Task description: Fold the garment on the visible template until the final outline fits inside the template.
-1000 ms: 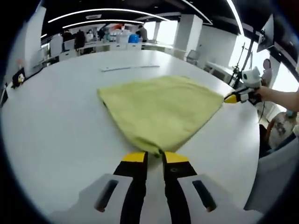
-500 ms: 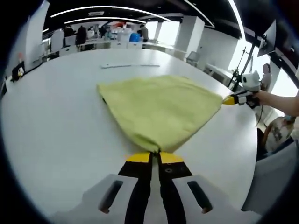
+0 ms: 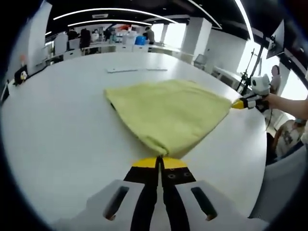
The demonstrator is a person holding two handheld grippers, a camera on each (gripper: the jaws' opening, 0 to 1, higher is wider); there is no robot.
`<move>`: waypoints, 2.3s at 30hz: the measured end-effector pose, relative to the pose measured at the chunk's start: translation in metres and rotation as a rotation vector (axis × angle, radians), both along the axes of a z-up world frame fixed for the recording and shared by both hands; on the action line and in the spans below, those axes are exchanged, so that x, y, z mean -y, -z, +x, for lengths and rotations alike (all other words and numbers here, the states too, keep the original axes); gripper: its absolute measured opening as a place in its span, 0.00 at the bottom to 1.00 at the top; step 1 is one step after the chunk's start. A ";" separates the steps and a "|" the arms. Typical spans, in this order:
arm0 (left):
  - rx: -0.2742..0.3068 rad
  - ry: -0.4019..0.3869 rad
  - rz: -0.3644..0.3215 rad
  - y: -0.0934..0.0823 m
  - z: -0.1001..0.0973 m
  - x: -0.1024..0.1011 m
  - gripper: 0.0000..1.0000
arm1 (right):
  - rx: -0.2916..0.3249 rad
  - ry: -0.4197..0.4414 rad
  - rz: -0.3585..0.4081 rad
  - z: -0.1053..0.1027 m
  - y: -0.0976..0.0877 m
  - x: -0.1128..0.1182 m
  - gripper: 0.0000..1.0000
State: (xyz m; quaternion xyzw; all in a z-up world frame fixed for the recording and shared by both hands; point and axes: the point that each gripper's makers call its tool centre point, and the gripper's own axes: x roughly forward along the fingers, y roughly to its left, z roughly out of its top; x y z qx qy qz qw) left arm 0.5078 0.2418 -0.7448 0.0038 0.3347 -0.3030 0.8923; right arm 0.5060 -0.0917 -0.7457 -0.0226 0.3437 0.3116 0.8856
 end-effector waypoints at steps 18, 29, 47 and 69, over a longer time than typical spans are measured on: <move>-0.040 -0.038 0.026 0.006 -0.002 -0.009 0.00 | 0.006 -0.038 -0.073 -0.009 -0.006 0.017 0.00; -0.022 0.009 0.052 -0.001 -0.005 -0.009 0.12 | -0.029 0.037 0.042 -0.004 -0.004 0.006 0.07; -0.026 0.020 0.054 0.000 0.000 -0.009 0.00 | -0.020 -0.011 0.057 -0.003 -0.001 0.003 0.00; -0.045 0.007 0.066 0.007 -0.012 -0.009 0.00 | -0.028 -0.074 -0.059 -0.020 0.006 0.015 0.00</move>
